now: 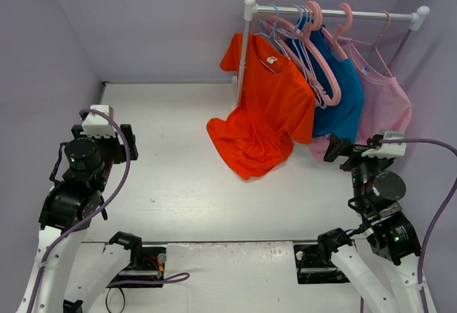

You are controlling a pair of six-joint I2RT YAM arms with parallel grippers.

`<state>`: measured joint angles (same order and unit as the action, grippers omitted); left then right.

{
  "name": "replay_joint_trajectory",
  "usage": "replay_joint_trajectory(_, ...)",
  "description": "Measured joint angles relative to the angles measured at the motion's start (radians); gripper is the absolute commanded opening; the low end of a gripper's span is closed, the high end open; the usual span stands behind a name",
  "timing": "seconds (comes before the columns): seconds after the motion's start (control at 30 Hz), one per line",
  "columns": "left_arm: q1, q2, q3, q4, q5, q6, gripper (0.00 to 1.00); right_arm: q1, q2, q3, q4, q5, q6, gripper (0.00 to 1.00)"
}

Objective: Place the t-shirt on the hanger
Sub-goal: Reset both arms

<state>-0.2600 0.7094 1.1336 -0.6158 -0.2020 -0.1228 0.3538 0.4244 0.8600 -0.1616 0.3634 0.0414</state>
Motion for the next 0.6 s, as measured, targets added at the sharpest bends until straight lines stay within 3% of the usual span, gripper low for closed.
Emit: replay_joint_trajectory(0.6, -0.001, 0.110, -0.018, 0.097, 0.008, -0.042, 0.72, 0.000, 0.000, 0.008, -0.022, 0.041, 0.022, 1.00)
